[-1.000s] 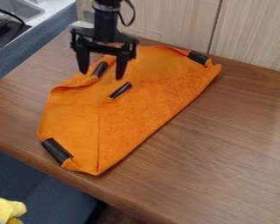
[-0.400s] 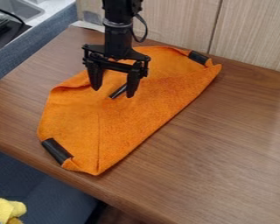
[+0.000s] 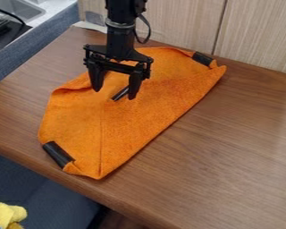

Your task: Unfold the cloth from left to right

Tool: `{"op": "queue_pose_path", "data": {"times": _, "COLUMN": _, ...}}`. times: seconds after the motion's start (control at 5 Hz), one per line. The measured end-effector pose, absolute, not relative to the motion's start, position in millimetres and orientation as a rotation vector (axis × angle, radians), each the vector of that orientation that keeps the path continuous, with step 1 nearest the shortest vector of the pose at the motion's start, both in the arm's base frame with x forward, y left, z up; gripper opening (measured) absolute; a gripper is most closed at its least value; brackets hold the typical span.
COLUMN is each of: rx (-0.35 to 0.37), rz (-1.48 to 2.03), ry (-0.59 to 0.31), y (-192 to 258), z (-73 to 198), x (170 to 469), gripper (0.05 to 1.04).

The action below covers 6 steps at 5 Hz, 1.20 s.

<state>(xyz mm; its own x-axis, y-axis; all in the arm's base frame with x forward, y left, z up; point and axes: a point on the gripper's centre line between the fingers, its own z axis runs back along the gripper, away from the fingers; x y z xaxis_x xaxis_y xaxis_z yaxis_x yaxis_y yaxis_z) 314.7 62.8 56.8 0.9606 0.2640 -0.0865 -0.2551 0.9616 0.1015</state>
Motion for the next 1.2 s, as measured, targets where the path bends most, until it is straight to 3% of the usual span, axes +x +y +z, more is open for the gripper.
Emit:
{"op": "queue_pose_path", "data": {"times": 0.4, "rx": 0.089, "rz": 0.269, "ry": 0.137, "y": 67.2, "z": 44.1, "x": 315.6, "gripper": 0.989}}
{"op": "queue_pose_path", "data": {"times": 0.6, "rx": 0.089, "rz": 0.267, "ry": 0.15, "y": 67.2, "z": 39.7, "x": 315.5, "gripper": 0.888}}
{"op": "queue_pose_path", "data": {"times": 1.0, "rx": 0.105, "rz": 0.282, "ry": 0.142, "y": 67.5, "z": 39.8, "x": 316.6, "gripper": 0.325}}
{"op": "queue_pose_path", "data": {"times": 1.2, "rx": 0.131, "rz": 0.274, "ry": 0.139, "y": 65.0, "z": 40.2, "x": 317.6, "gripper": 0.142}}
